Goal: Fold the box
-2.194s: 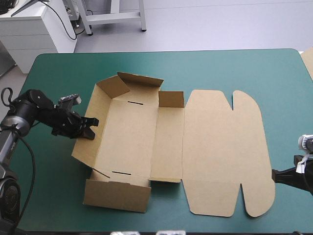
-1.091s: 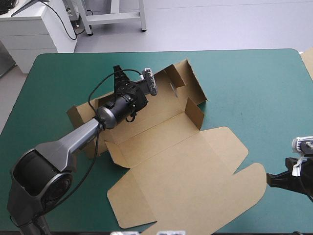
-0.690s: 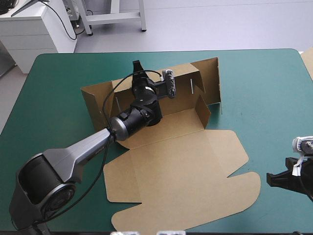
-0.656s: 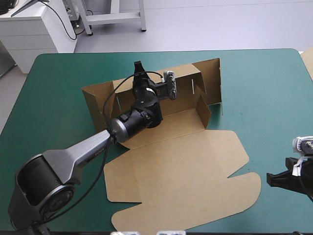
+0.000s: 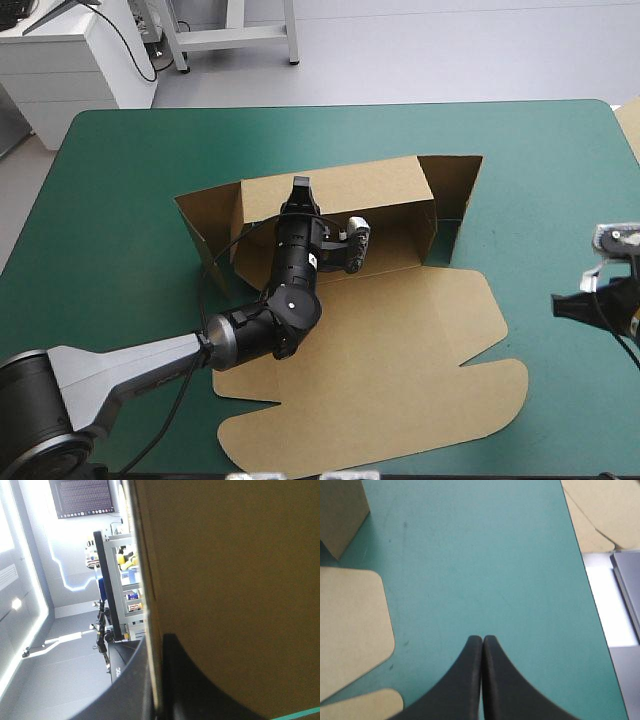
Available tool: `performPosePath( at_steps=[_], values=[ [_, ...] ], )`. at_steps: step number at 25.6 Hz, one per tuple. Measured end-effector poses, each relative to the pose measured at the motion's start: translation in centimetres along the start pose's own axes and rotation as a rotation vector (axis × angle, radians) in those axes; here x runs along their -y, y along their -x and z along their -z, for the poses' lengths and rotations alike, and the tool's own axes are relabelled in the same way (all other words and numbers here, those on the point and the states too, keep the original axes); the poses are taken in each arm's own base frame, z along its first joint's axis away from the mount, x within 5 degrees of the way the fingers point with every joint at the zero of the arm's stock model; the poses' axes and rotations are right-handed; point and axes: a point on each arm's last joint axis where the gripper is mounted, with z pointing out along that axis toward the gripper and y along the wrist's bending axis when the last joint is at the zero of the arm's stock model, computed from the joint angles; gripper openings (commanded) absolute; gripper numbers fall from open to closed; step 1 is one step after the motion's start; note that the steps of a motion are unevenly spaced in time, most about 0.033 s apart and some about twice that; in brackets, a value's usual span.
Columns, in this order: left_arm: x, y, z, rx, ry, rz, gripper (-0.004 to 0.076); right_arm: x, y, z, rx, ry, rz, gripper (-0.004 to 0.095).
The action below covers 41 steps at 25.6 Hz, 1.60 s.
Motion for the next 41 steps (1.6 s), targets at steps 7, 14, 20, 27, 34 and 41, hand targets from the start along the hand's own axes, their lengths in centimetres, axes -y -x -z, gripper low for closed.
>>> performPosePath(
  at_steps=[7,14,20,27,34,41],
  values=[
    [0.2,-0.1,0.1,0.005,0.006,-0.014,-0.0008,-3.1,7.2,-2.2,0.044,0.095,0.085,-0.0021],
    [0.2,-0.1,0.1,0.006,0.006,-0.015,-0.0008,-6.6,15.2,-8.9,-0.043,0.286,0.112,-0.0021],
    [0.2,-0.1,0.1,0.003,0.009,-0.016,-0.0008,-6.0,18.9,-15.1,-0.084,0.391,0.043,-0.0021],
    [0.1,-0.1,0.1,0.003,0.011,-0.017,-0.0008,-7.5,20.6,-22.9,-0.111,0.425,0.039,-0.0021],
    [0.2,-0.1,0.1,0.003,0.01,-0.019,-0.0008,-9.1,19.0,-25.2,-0.257,0.543,0.038,-0.0021],
    [0.2,-0.2,0.1,-0.001,0.011,-0.019,-0.0008,-9.7,18.0,-25.3,-0.309,0.6,0.01,-0.0021]
  ],
)
